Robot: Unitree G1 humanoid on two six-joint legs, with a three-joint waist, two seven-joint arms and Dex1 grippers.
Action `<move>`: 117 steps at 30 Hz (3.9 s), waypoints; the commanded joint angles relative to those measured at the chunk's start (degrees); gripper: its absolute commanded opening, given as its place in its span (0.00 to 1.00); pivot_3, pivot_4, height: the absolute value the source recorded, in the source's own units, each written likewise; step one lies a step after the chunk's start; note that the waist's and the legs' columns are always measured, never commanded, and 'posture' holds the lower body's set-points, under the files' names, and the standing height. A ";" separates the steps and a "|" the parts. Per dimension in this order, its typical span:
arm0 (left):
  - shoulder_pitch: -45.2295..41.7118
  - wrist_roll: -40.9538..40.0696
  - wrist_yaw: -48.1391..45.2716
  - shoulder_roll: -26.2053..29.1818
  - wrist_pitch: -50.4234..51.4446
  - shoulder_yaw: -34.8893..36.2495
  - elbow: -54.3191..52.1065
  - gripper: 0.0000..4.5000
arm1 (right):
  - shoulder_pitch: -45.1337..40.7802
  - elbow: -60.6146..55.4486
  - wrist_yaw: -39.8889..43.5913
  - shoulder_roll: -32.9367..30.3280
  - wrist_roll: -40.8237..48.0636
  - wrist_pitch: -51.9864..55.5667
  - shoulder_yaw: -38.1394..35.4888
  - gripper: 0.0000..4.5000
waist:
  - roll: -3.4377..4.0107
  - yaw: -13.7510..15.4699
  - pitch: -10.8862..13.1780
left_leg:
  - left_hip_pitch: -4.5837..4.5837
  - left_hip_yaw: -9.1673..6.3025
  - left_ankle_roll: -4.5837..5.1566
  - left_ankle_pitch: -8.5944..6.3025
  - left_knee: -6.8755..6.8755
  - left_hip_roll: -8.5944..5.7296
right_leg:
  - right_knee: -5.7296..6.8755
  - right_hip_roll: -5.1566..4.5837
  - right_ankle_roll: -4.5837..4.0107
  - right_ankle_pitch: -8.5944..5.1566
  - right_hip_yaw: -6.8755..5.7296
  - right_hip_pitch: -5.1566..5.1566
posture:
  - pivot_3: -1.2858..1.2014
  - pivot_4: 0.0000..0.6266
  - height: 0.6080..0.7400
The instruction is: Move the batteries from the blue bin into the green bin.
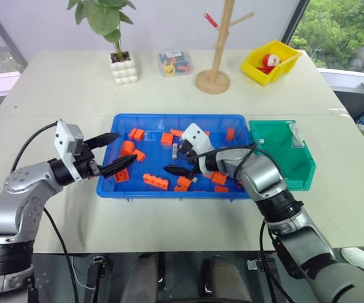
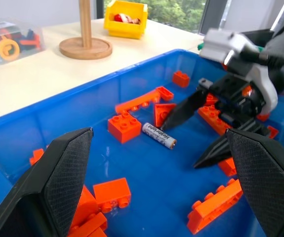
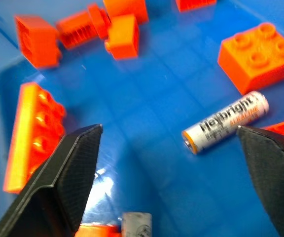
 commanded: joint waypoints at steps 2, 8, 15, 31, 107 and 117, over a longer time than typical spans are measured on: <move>0.08 -0.15 0.67 -0.08 -1.03 0.77 -1.93 1.00 | -0.62 2.51 -0.14 1.71 -1.76 -3.12 0.41 0.99 | 0.00 0.00 0.00 | 0.00 -0.01 0.00 0.00 0.00 0.00 | 0.00 0.00 0.00 0.00 0.00 0.01 | 0.52 0.24 1.00; 0.46 0.11 1.25 -0.09 -1.33 0.63 -2.19 1.00 | -2.37 8.47 -1.81 5.07 -3.81 -5.74 -0.66 0.99 | 0.00 -0.11 0.00 | 0.02 -0.01 -0.01 0.00 0.00 0.01 | 0.02 0.01 0.00 0.00 0.00 0.01 | 0.52 0.24 1.00; 1.01 -0.24 1.59 0.28 -0.92 0.94 -3.23 1.00 | -2.94 11.23 -1.10 5.30 -5.89 -7.78 0.13 0.68 | 0.00 0.00 -0.01 | 0.03 -0.01 -0.01 0.01 0.03 0.01 | 0.03 0.01 0.00 0.00 0.00 0.03 | 0.52 0.24 1.00; -0.95 -3.12 -3.15 2.24 2.71 -0.72 -2.89 1.00 | -5.89 3.89 -2.27 3.15 -5.64 -5.90 -5.91 0.02 | 0.02 0.28 0.00 | 0.03 -0.01 -0.01 0.00 0.01 0.00 | 0.04 0.00 0.00 0.00 0.02 0.01 | 0.52 0.24 1.00; -11.93 5.23 -13.84 -3.04 -2.86 -8.10 6.00 1.00 | 3.88 -16.46 19.44 -24.14 6.92 -5.00 0.01 0.99 | 0.01 0.25 0.00 | -0.10 -0.11 0.06 -0.02 0.21 0.00 | -0.06 0.02 0.00 0.00 -0.02 0.08 | 0.52 0.24 1.00; -9.85 3.89 -11.37 -2.41 -1.84 -7.40 3.38 1.00 | 3.38 -11.39 22.01 -22.02 1.31 -10.72 3.46 0.99 | 0.01 0.25 0.00 | -0.10 -0.13 0.06 -0.02 0.23 -0.01 | -0.05 0.02 0.00 0.00 -0.05 0.10 | 0.52 0.24 1.00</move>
